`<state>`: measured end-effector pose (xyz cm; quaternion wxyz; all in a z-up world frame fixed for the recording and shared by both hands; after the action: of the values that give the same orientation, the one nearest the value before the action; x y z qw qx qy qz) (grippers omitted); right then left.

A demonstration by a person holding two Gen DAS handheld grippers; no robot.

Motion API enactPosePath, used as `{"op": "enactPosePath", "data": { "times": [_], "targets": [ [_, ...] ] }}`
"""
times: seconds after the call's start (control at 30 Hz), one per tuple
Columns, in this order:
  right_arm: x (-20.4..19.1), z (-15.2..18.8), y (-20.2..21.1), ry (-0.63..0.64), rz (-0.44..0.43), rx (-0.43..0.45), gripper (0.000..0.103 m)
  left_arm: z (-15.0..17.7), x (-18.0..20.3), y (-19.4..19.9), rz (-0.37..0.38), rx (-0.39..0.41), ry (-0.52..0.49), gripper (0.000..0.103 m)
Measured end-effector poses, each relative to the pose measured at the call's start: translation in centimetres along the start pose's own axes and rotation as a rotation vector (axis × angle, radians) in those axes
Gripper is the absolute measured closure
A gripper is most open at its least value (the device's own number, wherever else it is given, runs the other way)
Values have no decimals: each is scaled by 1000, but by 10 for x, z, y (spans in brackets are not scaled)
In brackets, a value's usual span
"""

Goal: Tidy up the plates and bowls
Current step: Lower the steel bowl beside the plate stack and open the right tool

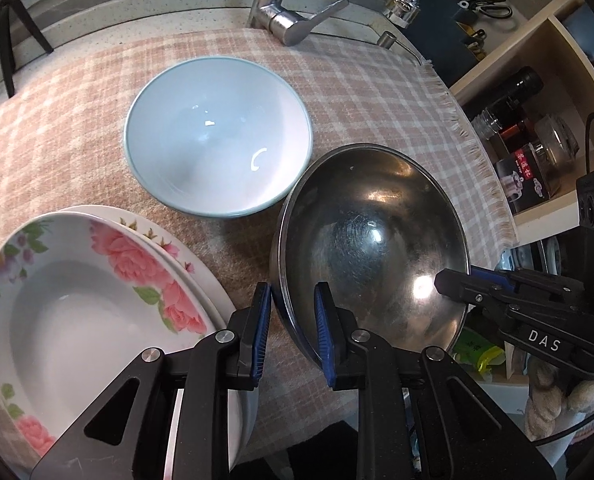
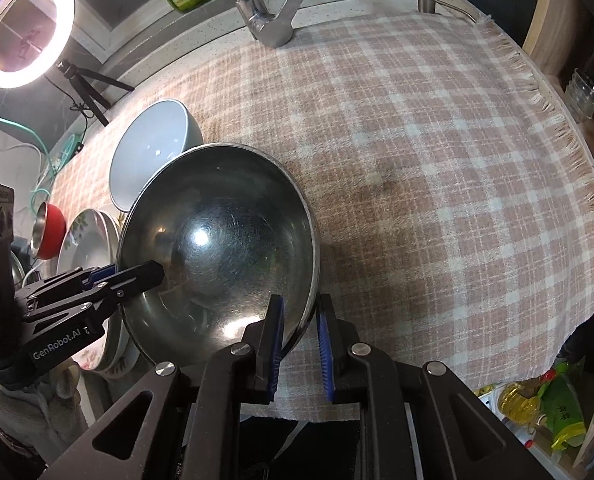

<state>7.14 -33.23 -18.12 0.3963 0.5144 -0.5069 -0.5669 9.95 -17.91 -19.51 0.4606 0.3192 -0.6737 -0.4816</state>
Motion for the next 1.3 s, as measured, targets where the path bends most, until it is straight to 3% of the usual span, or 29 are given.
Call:
{"op": "enactPosePath", "data": {
  "times": [0.07,0.47,0.73,1.03,1.3],
  "targets": [
    [1,0,1,-3,-9,-1,86,0,-2,3,7,-1,8,73],
    [5,2,14,-11,-20,13,81,6,-9,18,38,14,8,73],
    [0,-2,43,-6,-37,86,81,10,-19,43,63,69,23,73],
    [-19,-27,64,34,-57,146,80,8,-46,66,78,142,96,73],
    [-42,-58,63,89,-66,162,75,-7,-69,70,81,154,150,73]
  ]
}}
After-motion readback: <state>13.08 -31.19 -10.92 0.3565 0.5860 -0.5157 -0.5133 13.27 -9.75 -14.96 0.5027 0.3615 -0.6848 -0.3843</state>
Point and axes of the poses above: each gripper's, at about its wrist camera, not at the fingertips, and y roughly against the way its jaws point, x to its right, z to its underside, the point moved 2 cm from there along -y, roughly the way its jaws point, and after that the axes turned 11 degrees about -x, right-handed, at the moved point
